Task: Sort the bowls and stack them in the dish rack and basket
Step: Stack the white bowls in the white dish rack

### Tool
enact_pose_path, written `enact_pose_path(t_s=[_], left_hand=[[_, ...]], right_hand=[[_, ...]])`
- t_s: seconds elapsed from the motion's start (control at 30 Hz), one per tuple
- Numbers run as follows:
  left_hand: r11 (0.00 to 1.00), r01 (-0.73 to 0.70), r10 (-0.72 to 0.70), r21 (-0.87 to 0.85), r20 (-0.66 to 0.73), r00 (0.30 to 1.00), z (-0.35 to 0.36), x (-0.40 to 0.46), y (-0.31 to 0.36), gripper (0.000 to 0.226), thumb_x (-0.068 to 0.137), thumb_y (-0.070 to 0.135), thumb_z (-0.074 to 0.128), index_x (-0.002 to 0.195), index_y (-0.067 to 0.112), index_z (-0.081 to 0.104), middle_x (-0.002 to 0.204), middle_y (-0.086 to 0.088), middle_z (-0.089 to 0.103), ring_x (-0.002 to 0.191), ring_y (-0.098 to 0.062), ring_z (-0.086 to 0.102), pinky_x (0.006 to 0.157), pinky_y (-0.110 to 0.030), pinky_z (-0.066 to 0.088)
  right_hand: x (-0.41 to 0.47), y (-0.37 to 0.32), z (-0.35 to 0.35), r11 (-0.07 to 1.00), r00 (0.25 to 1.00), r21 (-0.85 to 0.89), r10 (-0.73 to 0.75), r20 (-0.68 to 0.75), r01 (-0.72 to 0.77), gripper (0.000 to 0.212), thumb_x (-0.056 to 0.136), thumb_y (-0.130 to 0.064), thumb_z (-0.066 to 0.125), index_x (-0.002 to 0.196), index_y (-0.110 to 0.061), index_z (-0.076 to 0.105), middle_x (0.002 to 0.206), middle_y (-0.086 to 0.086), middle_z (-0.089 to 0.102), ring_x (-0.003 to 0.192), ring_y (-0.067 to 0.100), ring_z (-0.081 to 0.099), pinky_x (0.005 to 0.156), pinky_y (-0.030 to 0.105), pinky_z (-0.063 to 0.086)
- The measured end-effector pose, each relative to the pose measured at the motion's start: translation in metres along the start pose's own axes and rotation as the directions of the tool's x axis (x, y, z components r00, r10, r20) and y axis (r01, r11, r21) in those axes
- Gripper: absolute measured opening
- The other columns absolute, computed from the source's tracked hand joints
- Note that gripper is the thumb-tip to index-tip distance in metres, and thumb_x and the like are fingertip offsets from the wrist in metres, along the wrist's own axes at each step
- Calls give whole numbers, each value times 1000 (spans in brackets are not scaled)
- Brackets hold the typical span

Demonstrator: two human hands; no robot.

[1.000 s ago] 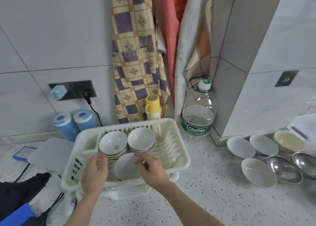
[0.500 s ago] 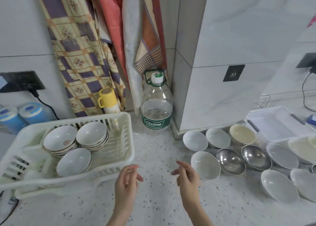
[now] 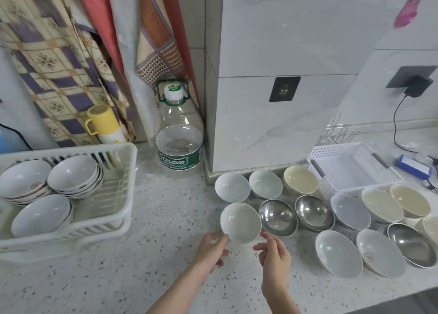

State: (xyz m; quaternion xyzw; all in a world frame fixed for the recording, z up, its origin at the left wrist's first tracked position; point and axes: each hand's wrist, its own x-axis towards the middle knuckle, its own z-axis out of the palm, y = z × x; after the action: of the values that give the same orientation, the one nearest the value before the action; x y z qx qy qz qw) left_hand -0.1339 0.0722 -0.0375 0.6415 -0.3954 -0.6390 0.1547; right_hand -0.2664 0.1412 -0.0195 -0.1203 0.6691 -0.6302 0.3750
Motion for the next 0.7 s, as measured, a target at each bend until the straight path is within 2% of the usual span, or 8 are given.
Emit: enact_pose_path(t_s=[0.17,0.33,0.43,0.53,0.7], left_hand=[[994,1,5,-110,51,999,20,7,2,17,93,34,58,107,29,51,89,-6,78,45,-10,48,40,-18,25],[982,-43,49,-182,29,998,22,11,3,20,89,11,54,109,12,59,84,-14,77,49,-12,45,39,-20,29],[973,-39,38,-226,-10,999,8,12,-1,20,90,10,51,106,8,62,75,-15,76,39,-8,39,38,-20,25],[972,-59,46,-228,-66,997,-16,9,-5,21,90,11,49,106,9,62,78,-15,76,41,-8,36,40,-21,26],[952,-112,68,-284,-159,985,-53,-3,-9,24,90,12,47,107,15,62,77,-12,77,43,-8,37,40,-20,31]], right_hand=[[9,-2,-9,1000,1000,-31,-1,10,1,25,98,-14,50,90,-13,74,60,7,65,43,7,37,49,24,33],[17,-1,-12,999,1000,-30,28,0,-28,23,97,-15,50,92,-12,73,61,7,65,42,7,36,43,18,33],[24,-2,-7,995,995,-51,91,46,-89,21,96,-14,50,94,-12,72,62,6,67,40,8,31,41,21,29],[36,-2,9,977,974,-106,195,117,-183,16,95,-15,53,96,-12,68,63,6,69,36,7,30,38,21,29],[67,-7,53,922,905,-172,377,199,-346,5,94,-13,48,96,-10,51,84,14,72,35,7,30,33,17,22]])
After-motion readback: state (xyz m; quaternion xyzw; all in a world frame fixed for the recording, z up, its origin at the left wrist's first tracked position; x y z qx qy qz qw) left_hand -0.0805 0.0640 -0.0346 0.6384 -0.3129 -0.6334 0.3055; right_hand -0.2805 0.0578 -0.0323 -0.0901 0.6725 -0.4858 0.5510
